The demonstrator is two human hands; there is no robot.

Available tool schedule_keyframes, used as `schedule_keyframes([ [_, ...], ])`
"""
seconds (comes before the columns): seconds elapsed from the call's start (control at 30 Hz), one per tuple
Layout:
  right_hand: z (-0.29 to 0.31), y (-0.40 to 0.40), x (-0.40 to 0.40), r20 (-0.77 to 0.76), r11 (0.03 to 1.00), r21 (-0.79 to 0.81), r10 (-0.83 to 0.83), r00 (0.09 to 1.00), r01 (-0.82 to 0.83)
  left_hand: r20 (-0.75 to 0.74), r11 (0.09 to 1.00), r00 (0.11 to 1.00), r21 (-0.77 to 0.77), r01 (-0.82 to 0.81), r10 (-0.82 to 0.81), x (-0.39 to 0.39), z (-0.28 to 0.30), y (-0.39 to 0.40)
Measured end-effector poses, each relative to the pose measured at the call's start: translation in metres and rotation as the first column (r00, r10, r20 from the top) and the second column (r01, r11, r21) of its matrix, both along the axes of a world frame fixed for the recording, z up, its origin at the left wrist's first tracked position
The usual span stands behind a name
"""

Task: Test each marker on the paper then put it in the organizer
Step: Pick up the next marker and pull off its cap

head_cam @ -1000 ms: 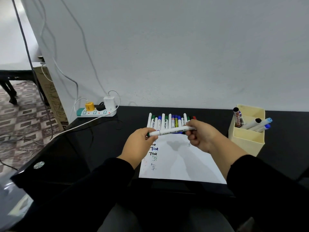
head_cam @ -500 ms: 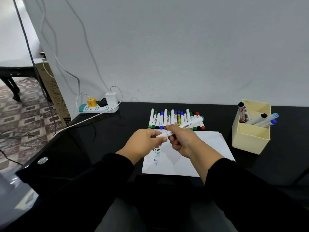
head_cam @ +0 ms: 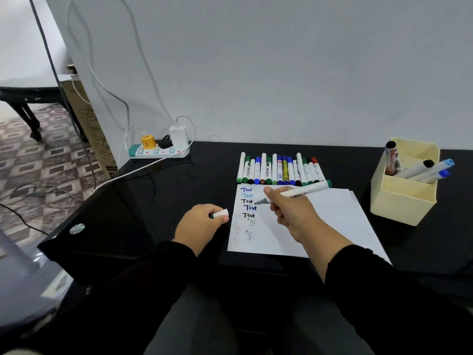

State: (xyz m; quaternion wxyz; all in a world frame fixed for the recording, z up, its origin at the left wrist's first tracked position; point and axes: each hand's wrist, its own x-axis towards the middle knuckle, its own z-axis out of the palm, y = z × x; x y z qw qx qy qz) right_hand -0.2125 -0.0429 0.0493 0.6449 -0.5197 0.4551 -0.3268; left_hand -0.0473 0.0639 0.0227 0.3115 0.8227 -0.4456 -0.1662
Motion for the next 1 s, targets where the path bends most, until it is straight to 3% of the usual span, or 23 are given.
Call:
schedule_keyframes([
  [0.13,-0.015,0.007,0.011,-0.139,0.987,-0.162,-0.027,0.99,0.004,0.153,0.991,0.987,0.114,-0.064,0.046,0.0,-0.02,-0.001],
  [0.3,-0.024,0.006,0.025,-0.258,0.947,-0.323,-0.088,0.962,0.0,0.156,0.994,0.985,0.07,-0.083,0.071,-0.003,-0.028,0.001],
  [0.83,-0.043,0.007,0.033,-0.431,0.873,-0.452,-0.034,0.902,-0.182,0.241,0.981,0.966,0.141,-0.134,0.097,-0.002,-0.035,-0.004],
  [1.0,-0.042,0.006,0.031,-0.377,0.893,-0.438,-0.076,0.923,-0.105,0.233,0.98,0.968,0.151,-0.129,0.092,-0.002,-0.034,-0.003],
])
